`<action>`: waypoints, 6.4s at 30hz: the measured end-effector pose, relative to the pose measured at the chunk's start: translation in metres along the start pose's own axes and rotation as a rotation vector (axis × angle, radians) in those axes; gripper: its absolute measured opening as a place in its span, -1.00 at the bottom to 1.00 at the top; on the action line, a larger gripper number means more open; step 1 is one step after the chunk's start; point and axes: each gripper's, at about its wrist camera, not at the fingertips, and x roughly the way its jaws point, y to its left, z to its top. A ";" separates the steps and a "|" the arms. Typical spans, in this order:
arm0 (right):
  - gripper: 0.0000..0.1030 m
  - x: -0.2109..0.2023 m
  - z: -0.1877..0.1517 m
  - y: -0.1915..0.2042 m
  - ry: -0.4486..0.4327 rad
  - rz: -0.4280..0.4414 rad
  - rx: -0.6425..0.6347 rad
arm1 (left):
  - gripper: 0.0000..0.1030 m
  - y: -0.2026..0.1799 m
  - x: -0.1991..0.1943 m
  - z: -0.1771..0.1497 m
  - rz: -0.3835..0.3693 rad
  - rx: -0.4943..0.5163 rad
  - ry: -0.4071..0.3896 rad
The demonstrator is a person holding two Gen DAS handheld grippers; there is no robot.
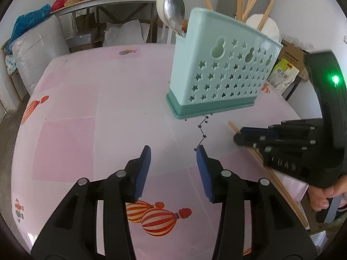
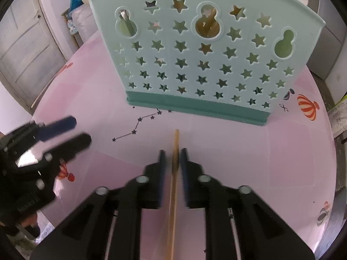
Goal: Organize utensils
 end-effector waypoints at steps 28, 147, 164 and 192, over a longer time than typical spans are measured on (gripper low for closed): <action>-0.88 -0.268 0.080 -0.046 -0.929 0.024 0.147 | 0.56 -0.015 0.014 -0.006 0.068 0.028 0.024; 0.87 -0.144 -0.080 -0.026 -0.399 -0.299 0.240 | 0.83 -0.049 -0.102 0.011 0.388 -0.029 -0.196; 0.87 -0.143 -0.082 -0.021 -0.374 -0.371 0.230 | 0.83 -0.035 -0.110 0.005 0.521 -0.084 -0.157; 0.87 -0.140 -0.083 -0.024 -0.362 -0.381 0.240 | 0.83 -0.030 -0.107 0.004 0.553 -0.098 -0.116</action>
